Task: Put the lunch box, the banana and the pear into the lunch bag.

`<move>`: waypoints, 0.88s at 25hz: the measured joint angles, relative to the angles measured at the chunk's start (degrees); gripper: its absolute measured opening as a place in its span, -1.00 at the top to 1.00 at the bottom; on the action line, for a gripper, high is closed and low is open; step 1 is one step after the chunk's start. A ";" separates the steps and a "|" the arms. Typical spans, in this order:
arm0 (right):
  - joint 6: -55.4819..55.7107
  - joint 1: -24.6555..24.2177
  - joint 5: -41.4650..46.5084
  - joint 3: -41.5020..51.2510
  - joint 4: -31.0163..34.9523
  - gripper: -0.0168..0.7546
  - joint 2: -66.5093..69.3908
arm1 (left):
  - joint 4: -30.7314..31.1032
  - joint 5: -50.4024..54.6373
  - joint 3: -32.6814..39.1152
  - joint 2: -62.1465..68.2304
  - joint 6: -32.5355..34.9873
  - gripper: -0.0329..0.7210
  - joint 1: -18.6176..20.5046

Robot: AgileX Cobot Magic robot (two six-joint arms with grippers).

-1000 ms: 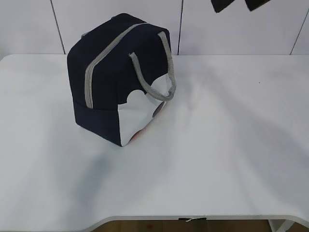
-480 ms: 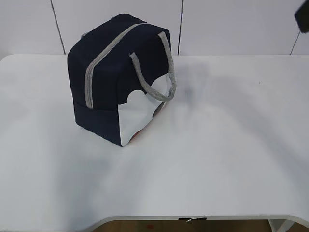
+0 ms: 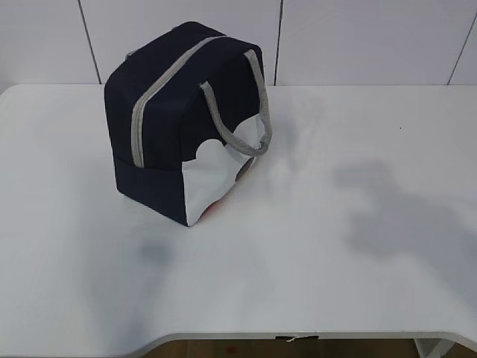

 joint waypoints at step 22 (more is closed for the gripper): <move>0.87 0.00 -6.27 32.97 -3.54 -0.53 -33.23 | 4.82 -5.18 23.26 -20.54 -0.21 -0.19 0.00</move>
